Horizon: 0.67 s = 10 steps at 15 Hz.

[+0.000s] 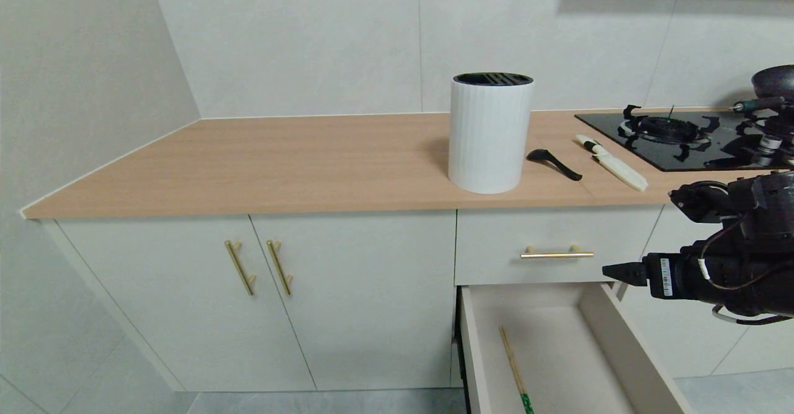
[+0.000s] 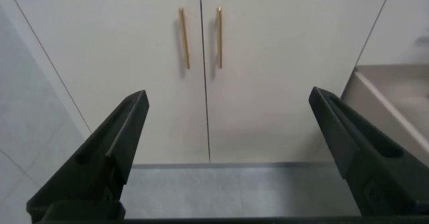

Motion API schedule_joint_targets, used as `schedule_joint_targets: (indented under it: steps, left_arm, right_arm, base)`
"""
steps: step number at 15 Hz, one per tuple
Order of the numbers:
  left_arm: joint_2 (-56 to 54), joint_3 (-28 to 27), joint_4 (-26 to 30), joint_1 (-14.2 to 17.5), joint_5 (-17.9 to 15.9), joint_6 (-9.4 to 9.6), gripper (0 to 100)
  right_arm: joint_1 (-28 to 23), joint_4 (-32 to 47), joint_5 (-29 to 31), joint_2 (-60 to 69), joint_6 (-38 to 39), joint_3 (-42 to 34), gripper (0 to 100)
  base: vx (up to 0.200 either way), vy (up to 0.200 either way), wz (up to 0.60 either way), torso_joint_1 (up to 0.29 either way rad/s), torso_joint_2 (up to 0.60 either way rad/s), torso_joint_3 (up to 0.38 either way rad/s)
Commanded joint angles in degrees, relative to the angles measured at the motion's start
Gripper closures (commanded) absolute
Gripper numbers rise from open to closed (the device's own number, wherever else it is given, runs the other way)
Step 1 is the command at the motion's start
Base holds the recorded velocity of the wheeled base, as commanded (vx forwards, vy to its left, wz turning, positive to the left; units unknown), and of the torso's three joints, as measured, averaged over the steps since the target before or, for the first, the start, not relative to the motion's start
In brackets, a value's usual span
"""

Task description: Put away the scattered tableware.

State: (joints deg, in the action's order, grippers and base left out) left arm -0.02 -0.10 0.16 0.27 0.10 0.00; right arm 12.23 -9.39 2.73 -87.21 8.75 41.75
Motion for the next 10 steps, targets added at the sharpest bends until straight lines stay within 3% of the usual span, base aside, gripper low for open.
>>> schedule_joint_targets:
  steps: [1,10]
  left_arm:
    - [0.0,0.0,0.0,0.0,0.0,0.0,0]
    - [0.0,0.0,0.0,0.0,0.0,0.0,0]
  right_arm:
    - [0.1,0.0,0.0,-0.2,0.0,0.0,0]
    - [0.5,-0.1,-0.1,-0.5,-0.1,-0.4,0]
  base:
    - [0.0,0.0,0.0,0.183,-0.48,-0.29]
    - [0.0,0.0,0.0,0.217,-0.5,-0.29]
